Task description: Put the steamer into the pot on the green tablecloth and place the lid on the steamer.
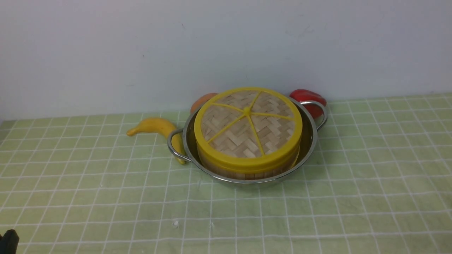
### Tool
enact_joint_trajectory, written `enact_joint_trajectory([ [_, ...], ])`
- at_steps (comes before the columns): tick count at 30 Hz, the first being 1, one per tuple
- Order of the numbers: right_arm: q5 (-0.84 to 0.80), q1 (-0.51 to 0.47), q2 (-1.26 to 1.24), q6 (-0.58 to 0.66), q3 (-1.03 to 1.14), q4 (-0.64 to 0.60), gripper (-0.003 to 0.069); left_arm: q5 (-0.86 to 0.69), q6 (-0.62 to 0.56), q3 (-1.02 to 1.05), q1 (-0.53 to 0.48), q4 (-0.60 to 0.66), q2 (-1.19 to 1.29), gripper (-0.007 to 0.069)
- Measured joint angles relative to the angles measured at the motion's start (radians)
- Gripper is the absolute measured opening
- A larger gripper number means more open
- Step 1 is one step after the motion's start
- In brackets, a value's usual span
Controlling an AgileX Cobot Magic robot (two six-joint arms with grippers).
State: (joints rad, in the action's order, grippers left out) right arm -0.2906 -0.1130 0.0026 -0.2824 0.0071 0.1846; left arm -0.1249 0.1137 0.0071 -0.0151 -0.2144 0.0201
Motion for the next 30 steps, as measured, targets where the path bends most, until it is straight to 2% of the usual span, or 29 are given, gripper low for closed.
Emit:
enact_joint_trajectory([
  [30,0.0,0.0,0.0,0.0,0.0,0.0,0.024,0.0,0.0,0.0,0.0,0.0,0.0,0.017],
])
